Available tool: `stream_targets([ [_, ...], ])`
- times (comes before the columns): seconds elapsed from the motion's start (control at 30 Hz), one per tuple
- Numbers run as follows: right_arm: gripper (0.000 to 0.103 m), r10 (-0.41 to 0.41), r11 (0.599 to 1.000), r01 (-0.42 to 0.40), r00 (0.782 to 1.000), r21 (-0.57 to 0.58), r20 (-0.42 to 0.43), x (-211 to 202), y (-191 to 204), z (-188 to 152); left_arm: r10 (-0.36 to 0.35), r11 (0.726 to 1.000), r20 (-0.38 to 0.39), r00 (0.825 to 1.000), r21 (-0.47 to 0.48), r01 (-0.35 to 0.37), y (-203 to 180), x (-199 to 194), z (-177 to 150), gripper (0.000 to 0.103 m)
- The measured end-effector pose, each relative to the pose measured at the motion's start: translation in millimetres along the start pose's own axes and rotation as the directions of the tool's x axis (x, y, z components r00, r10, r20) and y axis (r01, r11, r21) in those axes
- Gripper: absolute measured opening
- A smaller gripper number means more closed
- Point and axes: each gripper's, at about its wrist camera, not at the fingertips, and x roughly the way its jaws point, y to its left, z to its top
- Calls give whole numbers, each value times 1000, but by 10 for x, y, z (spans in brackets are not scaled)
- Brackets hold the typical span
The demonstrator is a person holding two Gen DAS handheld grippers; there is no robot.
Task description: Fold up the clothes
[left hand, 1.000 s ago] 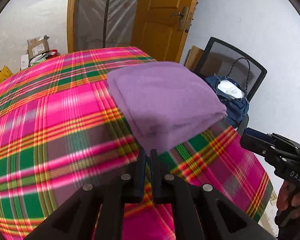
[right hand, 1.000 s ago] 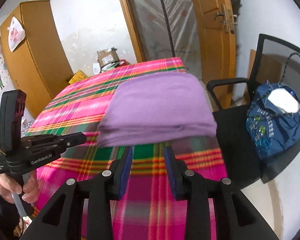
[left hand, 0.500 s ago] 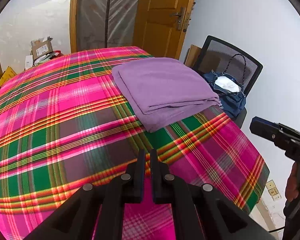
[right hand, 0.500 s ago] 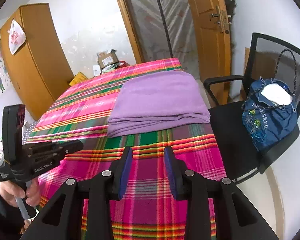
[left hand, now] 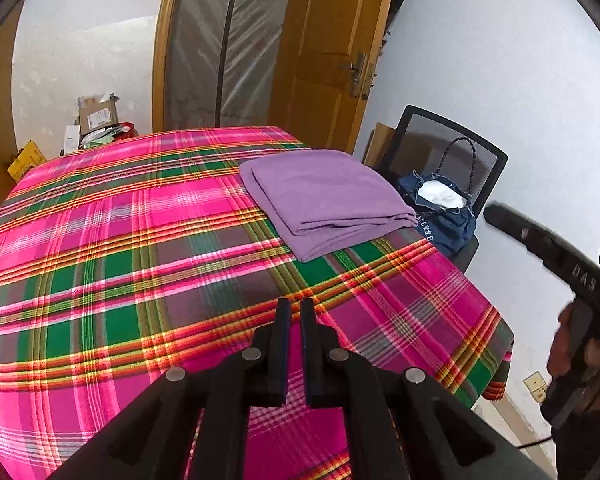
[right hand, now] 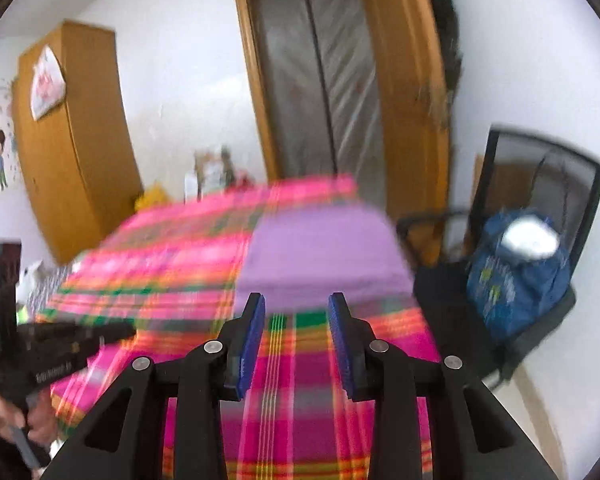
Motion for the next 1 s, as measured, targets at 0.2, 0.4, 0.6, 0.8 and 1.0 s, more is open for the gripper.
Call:
stream_targets([
  [0.2,60,72,995,-63,989,71,-128,339,-166,-100,3,1000,-9,1000,-20,-3,102,55,-52,3],
  [0.4,60,141,988,-127,973,85,-183,698,-176,71,3,998,-31,999,-66,-5,255,179,-47,3],
  [0.6,30,64,994,-82,971,-69,-228,1276,158,275,43,995,-14,999,-84,-44,385,268,57,3],
  [0.8,17,38,975,-106,946,-196,-320,1872,460,218,51,990,-44,998,-130,-56,547,361,34,3],
  [1.0,17,46,965,-140,921,-220,-387,1956,549,82,21,995,-31,999,-95,-24,538,436,297,3],
])
